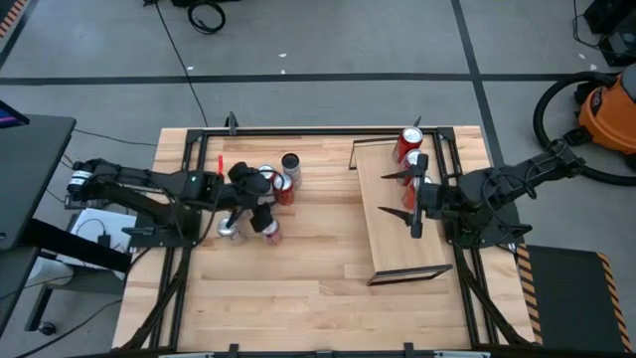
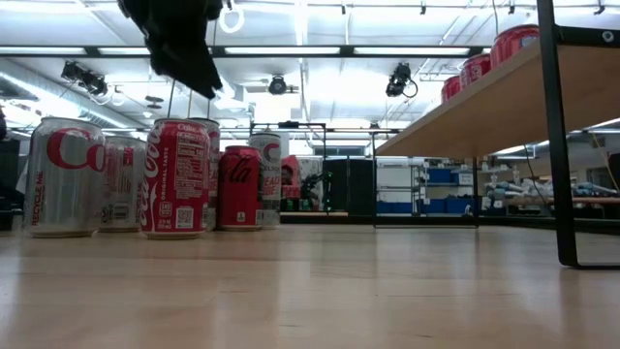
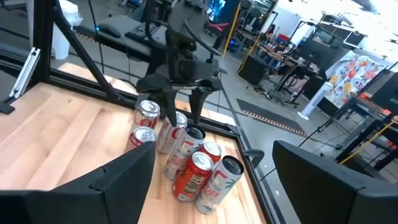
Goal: Place canned beverage on shelf
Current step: Put the bottom white pink soda can on the shelf
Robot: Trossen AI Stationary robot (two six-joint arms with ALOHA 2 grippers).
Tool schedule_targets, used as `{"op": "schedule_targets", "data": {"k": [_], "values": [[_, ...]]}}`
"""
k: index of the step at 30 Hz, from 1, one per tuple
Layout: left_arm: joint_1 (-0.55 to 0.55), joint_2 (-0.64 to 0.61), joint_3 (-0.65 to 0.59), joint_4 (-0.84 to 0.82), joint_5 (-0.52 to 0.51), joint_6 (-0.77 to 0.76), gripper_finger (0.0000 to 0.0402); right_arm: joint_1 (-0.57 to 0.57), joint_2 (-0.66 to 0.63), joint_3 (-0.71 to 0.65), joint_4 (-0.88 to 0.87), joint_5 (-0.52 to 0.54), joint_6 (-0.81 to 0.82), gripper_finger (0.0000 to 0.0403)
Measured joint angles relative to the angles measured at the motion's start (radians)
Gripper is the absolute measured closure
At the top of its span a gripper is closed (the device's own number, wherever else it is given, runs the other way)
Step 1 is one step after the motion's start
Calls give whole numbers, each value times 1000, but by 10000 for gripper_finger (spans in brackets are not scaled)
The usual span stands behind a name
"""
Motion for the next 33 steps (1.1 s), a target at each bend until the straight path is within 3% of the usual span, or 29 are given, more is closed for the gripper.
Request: {"op": "schedule_targets", "data": {"k": [7, 13, 33], "values": [[119, -11, 0, -29, 85, 130, 123, 4, -3, -50, 30, 35, 11, 68], [159, -10, -26, -37, 159, 199, 123, 4, -2, -111, 142, 38, -6, 68], [138, -6, -61, -15, 95, 224, 123, 4, -3, -114, 96, 35, 19, 68]]}}
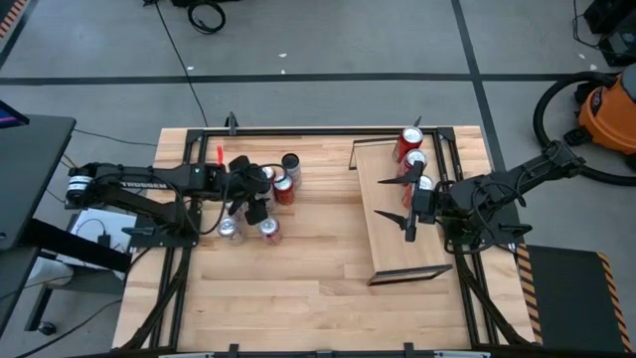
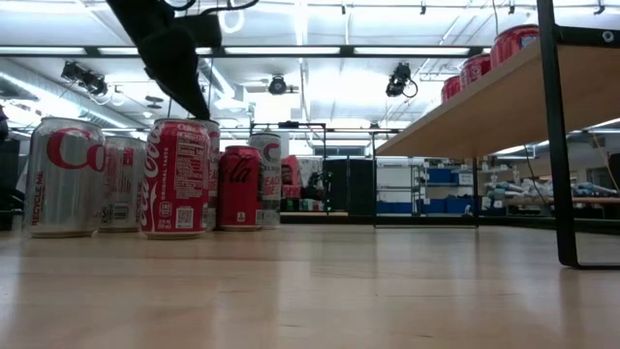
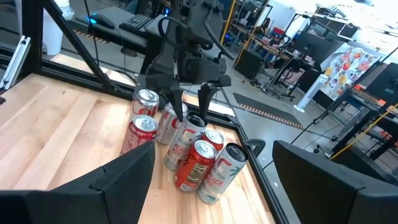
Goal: Place canned beverage on shelf
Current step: Put the bottom white pink soda can on the shelf
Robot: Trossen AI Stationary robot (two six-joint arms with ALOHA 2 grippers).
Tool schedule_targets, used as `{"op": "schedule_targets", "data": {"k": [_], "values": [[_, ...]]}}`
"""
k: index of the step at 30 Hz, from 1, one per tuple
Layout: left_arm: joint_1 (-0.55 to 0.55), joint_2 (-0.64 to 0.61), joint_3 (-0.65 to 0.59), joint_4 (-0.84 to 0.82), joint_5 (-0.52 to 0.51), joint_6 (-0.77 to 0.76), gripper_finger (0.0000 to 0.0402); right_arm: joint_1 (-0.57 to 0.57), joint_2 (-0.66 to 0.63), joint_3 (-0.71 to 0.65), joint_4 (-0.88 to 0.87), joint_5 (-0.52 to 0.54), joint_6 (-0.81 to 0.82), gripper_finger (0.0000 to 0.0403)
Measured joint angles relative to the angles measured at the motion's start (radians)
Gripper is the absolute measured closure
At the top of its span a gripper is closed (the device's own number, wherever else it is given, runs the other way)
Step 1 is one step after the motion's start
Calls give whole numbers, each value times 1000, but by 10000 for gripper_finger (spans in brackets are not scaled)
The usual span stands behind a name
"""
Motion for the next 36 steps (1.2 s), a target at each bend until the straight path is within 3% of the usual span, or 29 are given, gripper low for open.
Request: {"op": "schedule_targets", "data": {"k": [8, 19, 22, 36], "values": [[36, 0, 0, 27, -27, 30, 119, 0, 0, 0, 0, 0, 0, 68], [40, 0, 0, 29, -17, -29, 53, 0, 1, 0, -3, -26, 1, 68], [62, 0, 0, 27, 30, -64, 41, 0, 1, 0, 2, -43, 10, 68], [77, 67, 1, -30, 94, -105, 35, 15, 7, 0, -10, -64, 26, 68]]}}
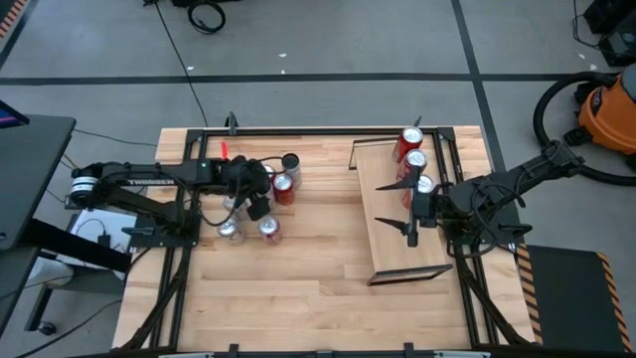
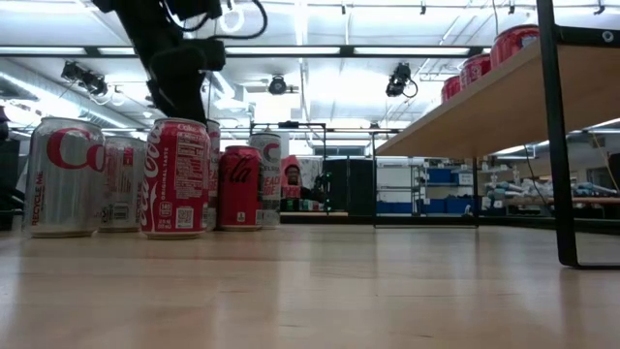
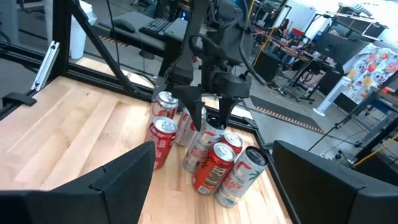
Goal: Place canned beverage on shelf
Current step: Put the bottom white pink soda can on the shelf
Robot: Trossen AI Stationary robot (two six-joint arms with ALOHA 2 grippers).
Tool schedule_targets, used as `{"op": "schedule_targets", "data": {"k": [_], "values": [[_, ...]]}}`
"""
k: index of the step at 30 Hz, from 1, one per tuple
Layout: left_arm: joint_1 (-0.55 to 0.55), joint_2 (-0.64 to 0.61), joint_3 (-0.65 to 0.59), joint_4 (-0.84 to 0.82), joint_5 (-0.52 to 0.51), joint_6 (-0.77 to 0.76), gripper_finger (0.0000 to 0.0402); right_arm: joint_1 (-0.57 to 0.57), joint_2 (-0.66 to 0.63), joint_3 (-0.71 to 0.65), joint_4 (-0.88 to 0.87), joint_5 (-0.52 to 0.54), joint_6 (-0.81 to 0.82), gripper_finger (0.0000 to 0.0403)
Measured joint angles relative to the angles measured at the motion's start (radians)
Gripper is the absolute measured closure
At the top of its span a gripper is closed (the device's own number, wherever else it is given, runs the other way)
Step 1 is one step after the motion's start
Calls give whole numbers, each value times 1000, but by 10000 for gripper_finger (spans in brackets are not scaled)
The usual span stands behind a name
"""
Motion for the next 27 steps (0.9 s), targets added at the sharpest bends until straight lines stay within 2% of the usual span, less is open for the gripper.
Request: {"op": "schedule_targets", "data": {"k": [8, 19, 27], "values": [[-1, 77, 0, -3, 1, 0, 49, 5, 0, 0, -6, 1, 1, 68], [-1, 77, 2, -13, 37, -18, 150, 5, 0, 0, -16, 2, -10, 68], [-27, 70, 31, -79, 69, -22, 147, 5, -20, 0, -25, 3, -14, 68]]}}
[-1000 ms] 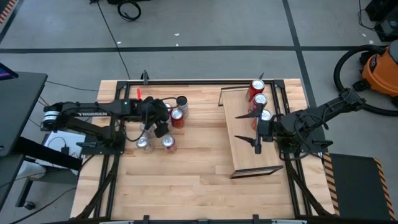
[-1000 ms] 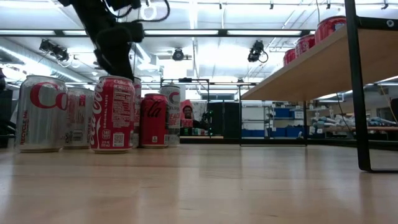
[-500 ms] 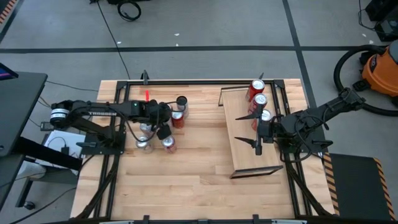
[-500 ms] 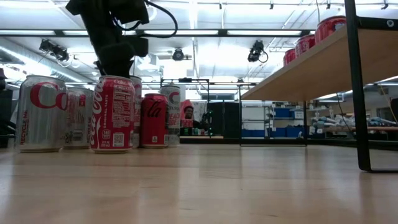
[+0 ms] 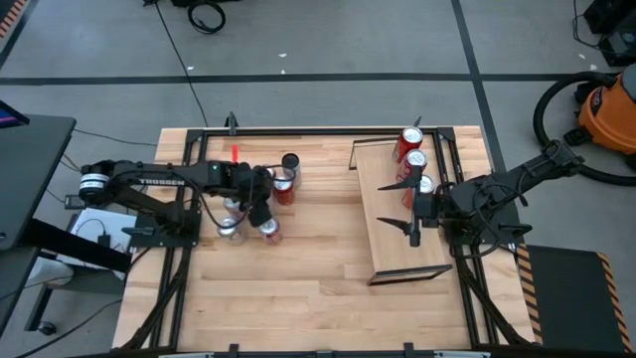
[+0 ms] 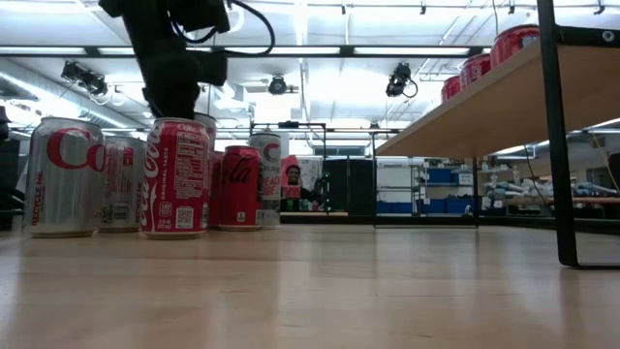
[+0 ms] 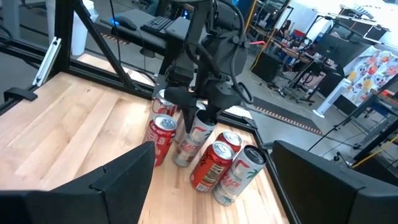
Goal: Place canned beverage on shelf
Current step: Put the bottom white pink soda can on the shelf
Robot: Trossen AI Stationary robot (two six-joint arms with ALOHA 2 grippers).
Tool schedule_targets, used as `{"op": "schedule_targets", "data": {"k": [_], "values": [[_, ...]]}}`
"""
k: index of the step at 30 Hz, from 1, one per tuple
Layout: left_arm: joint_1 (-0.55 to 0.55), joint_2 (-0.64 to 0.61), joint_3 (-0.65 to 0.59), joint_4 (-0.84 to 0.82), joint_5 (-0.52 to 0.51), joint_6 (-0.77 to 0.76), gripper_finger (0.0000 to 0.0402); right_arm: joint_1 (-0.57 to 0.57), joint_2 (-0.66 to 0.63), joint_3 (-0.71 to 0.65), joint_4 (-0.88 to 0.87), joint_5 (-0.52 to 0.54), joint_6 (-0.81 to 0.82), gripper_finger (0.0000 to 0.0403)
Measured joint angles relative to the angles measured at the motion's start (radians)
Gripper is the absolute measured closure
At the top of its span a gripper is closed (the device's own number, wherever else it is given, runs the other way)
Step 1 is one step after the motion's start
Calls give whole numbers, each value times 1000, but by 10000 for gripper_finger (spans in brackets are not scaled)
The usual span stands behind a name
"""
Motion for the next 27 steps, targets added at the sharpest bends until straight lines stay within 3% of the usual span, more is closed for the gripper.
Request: {"op": "schedule_targets", "data": {"k": [20, 27], "values": [[-75, -2, 351, -205, -17, -25, 144, 0, -7, 0, -5, 10, 8, 68], [-116, 1, 406, -195, -17, -39, 144, 0, -7, 0, -5, 10, 8, 68]]}}
